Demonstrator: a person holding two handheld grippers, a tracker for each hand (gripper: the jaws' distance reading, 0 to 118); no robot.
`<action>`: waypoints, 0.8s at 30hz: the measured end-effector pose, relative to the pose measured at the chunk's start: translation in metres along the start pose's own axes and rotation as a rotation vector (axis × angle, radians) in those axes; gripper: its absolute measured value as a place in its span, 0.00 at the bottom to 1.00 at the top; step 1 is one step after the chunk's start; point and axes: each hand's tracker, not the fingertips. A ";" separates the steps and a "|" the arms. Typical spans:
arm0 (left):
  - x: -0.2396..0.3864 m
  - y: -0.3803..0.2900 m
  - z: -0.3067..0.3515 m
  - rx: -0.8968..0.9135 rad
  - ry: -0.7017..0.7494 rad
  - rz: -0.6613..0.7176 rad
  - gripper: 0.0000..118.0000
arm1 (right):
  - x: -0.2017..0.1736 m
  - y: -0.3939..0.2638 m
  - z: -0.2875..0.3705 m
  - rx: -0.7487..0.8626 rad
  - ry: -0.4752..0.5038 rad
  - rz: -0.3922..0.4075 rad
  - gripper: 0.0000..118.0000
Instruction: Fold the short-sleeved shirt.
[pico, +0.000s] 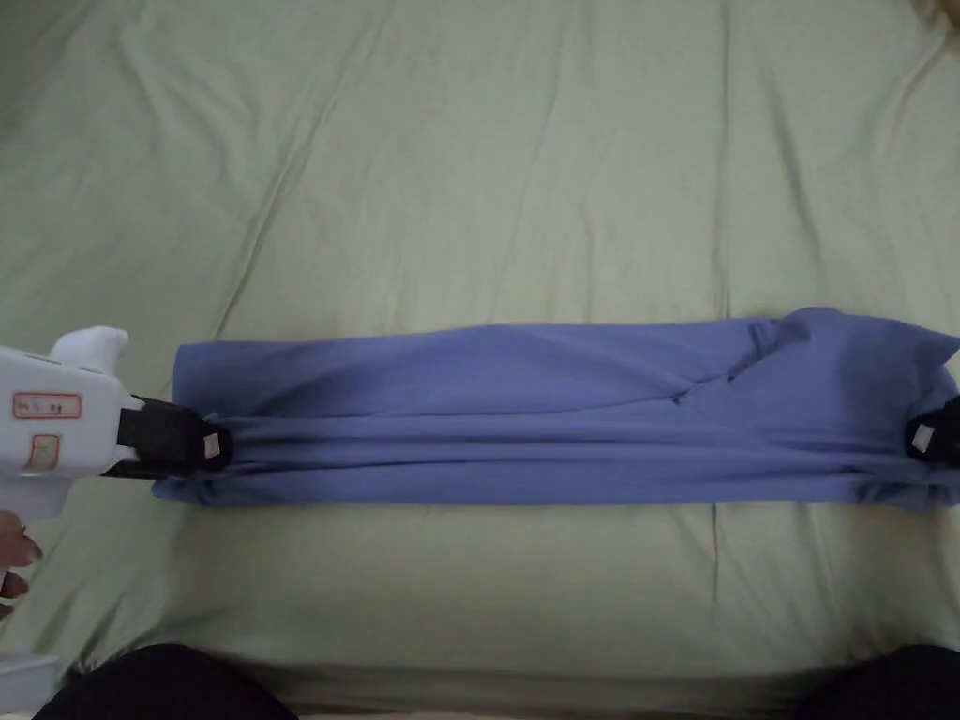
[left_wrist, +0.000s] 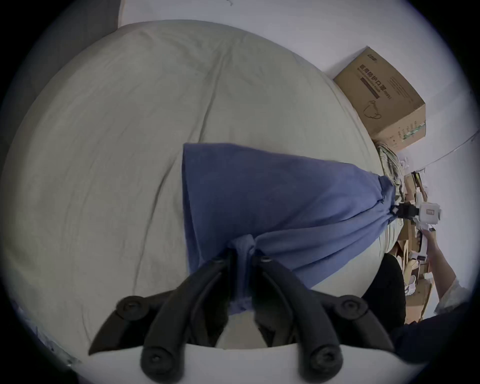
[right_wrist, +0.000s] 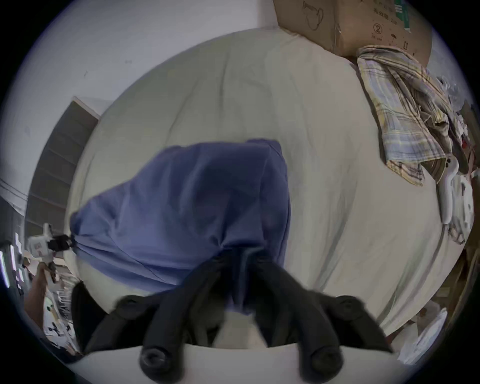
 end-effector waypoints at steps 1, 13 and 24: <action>-0.001 0.000 0.004 0.013 -0.029 0.026 0.46 | -0.005 -0.001 0.002 0.008 -0.037 0.034 0.56; 0.120 0.005 0.049 0.391 0.317 -0.073 0.97 | -0.131 0.003 0.065 0.354 -0.159 0.121 0.80; 0.149 -0.011 0.011 0.333 0.297 -0.112 0.00 | -0.163 -0.014 0.017 0.355 -0.139 0.155 0.00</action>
